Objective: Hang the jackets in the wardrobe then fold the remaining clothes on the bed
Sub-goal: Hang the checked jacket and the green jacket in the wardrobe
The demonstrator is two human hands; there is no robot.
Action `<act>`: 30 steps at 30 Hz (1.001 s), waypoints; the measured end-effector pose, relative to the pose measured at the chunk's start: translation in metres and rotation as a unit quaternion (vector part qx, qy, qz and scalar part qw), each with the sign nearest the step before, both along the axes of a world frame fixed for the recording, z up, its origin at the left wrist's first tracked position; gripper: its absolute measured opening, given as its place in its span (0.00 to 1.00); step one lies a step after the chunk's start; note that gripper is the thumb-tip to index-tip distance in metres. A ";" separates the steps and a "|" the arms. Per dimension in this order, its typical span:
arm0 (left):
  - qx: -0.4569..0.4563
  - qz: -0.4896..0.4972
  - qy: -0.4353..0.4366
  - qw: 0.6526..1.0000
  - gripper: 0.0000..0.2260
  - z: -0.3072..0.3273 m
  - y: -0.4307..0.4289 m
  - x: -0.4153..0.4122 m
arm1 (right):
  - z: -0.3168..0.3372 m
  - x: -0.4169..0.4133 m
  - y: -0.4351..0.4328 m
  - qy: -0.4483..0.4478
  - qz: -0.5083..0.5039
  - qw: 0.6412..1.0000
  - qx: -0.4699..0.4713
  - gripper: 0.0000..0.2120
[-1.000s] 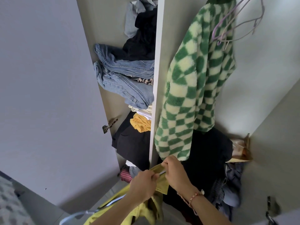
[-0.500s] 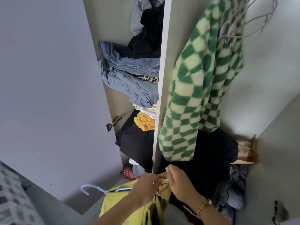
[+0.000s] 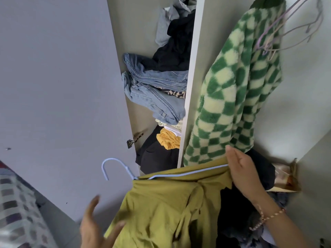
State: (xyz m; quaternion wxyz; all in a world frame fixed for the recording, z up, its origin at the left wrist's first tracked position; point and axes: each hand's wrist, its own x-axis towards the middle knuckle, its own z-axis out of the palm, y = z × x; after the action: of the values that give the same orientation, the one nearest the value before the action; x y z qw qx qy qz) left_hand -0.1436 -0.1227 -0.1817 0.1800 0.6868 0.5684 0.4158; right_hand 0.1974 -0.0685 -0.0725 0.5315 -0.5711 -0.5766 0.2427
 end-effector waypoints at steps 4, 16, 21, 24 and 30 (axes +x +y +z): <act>-0.096 -0.060 -0.041 0.993 0.27 0.008 0.037 0.012 | -0.020 0.011 0.007 0.077 -0.014 0.996 -0.034 0.34; -0.060 -0.189 -0.023 0.980 0.08 0.090 0.075 0.048 | 0.012 -0.044 0.004 -0.075 0.210 0.967 -0.123 0.19; -0.015 -0.227 0.064 0.972 0.13 0.098 0.073 0.050 | 0.035 -0.085 0.018 -0.107 0.241 0.964 -0.013 0.16; 0.048 -0.192 0.072 0.977 0.13 0.101 0.071 0.045 | 0.035 -0.085 0.020 -0.113 0.223 0.968 0.024 0.19; 0.131 0.100 -0.006 0.986 0.27 0.042 0.037 0.043 | 0.035 -0.085 0.029 -0.105 0.099 0.985 0.094 0.24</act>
State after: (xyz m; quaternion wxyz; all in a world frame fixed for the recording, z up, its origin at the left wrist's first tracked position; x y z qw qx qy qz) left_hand -0.1009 -0.0853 -0.1396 0.0496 0.6417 0.5737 0.5066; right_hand 0.1125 -0.0400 -0.0377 0.4929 -0.4808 -0.7032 0.1773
